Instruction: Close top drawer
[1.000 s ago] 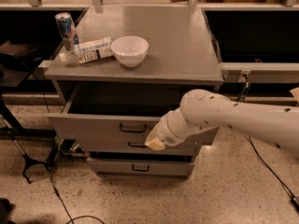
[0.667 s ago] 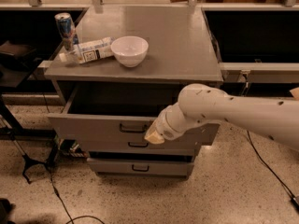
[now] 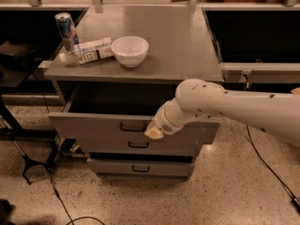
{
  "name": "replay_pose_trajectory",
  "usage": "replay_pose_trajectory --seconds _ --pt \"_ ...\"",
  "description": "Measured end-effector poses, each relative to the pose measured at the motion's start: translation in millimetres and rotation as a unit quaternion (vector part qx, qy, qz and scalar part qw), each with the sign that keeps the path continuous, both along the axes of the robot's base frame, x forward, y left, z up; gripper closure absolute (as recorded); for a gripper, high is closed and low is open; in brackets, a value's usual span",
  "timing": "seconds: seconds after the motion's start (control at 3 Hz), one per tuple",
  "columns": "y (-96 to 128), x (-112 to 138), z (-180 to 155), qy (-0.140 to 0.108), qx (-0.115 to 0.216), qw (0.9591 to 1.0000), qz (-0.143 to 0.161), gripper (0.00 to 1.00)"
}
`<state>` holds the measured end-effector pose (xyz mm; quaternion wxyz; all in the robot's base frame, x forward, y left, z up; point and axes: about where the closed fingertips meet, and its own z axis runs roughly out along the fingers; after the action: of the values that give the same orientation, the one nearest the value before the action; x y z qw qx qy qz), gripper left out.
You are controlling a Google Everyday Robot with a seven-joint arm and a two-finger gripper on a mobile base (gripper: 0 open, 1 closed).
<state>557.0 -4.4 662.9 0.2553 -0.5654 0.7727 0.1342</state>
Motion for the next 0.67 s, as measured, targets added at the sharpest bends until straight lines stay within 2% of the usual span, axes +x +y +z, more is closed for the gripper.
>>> replay_pose_trajectory --seconds 0.67 --pt "2.9 11.4 2.1 -0.001 -0.003 1.0 -0.006 0.35"
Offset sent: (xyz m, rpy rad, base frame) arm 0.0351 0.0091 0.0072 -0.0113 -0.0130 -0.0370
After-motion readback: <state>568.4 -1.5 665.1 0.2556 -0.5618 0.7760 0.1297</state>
